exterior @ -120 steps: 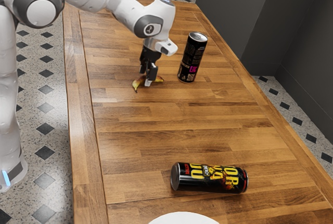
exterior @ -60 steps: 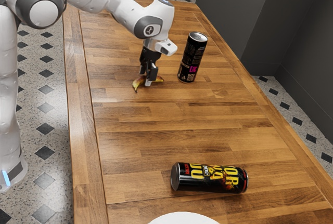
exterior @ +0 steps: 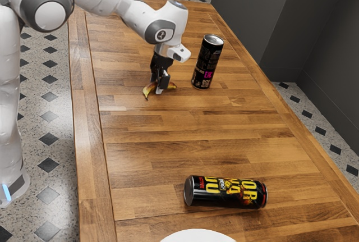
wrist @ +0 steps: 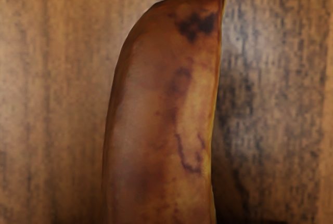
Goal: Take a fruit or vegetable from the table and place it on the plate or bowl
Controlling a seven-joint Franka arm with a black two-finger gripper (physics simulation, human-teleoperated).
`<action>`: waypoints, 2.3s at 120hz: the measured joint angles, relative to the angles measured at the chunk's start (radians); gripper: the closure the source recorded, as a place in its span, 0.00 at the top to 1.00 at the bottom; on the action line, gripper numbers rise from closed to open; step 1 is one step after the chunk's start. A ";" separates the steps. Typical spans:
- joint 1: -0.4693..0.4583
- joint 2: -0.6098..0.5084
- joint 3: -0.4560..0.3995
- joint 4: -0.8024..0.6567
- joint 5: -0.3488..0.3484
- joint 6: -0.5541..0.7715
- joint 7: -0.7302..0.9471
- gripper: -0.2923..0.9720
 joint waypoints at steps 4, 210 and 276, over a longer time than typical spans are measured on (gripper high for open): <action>0.001 0.000 0.000 0.000 0.000 0.003 -0.001 0.66; -0.005 0.000 0.011 0.017 0.015 0.010 -0.008 0.51; -0.009 -0.001 0.009 0.030 0.030 -0.020 -0.011 0.49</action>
